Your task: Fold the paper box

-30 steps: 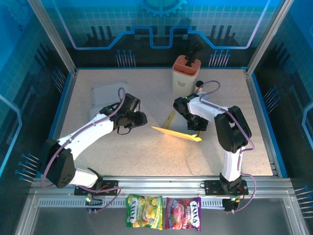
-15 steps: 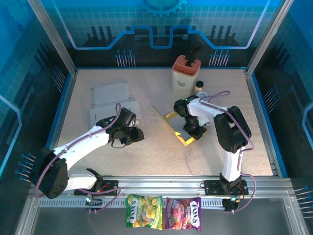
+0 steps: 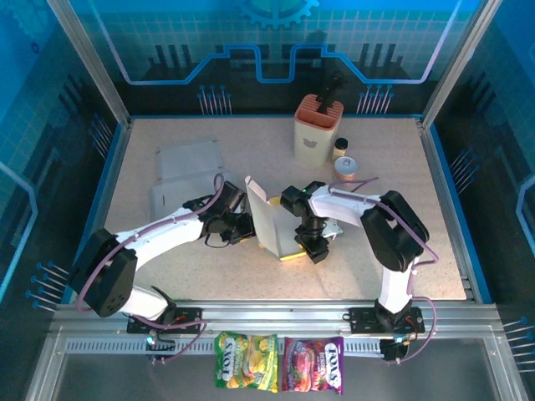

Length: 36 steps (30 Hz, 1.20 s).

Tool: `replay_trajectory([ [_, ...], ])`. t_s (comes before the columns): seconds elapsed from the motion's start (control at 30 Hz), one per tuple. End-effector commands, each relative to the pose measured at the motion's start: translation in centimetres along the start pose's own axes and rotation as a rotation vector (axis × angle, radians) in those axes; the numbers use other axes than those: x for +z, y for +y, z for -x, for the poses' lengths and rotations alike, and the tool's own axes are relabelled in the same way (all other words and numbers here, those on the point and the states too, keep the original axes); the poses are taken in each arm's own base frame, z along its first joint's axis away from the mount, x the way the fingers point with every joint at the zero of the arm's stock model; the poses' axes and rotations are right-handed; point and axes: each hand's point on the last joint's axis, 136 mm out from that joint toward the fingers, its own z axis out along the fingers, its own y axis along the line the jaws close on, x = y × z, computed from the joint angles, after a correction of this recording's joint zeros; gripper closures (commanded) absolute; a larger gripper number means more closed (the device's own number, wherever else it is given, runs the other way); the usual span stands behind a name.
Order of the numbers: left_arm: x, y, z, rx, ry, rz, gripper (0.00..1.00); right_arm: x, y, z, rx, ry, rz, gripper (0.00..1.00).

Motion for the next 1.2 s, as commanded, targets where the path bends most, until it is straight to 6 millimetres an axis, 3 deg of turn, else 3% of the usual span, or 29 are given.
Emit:
replay_trajectory([
  [0.0, 0.0, -1.3, 1.8, 0.013, -0.037, -0.026, 0.63, -2.5, -0.3, -0.2, 0.0, 0.032, 0.094, 0.45],
  [0.17, 0.1, -2.5, 3.0, 0.034, -0.051, -0.033, 0.63, -8.3, 0.3, 3.6, -0.171, -0.146, 0.278, 0.38],
  [0.23, 0.1, -3.0, 3.5, 0.04, -0.058, -0.036, 0.63, -11.0, 2.0, 4.6, -0.316, -0.218, 0.403, 0.44],
  [0.33, 0.0, -3.9, 4.2, 0.058, -0.074, -0.053, 0.63, -14.4, 3.5, 4.7, -0.54, -0.322, 0.531, 0.51],
  [0.43, -0.3, -4.9, 5.0, 0.08, -0.087, -0.059, 0.63, -16.7, 4.3, 3.9, -0.693, -0.355, 0.639, 0.54],
  [0.67, -0.3, -6.9, 6.1, 0.113, -0.081, -0.076, 0.63, -19.4, 5.7, 2.8, -0.828, -0.268, 0.836, 0.56],
  [0.9, -0.3, -8.2, 6.8, 0.128, -0.088, -0.085, 0.63, -22.5, 7.2, 1.1, -0.989, -0.265, 0.908, 0.51],
  [1.17, -0.7, -9.1, 7.0, 0.134, -0.095, -0.103, 0.63, -22.5, 9.3, -1.7, -1.063, -0.221, 0.847, 0.47],
])
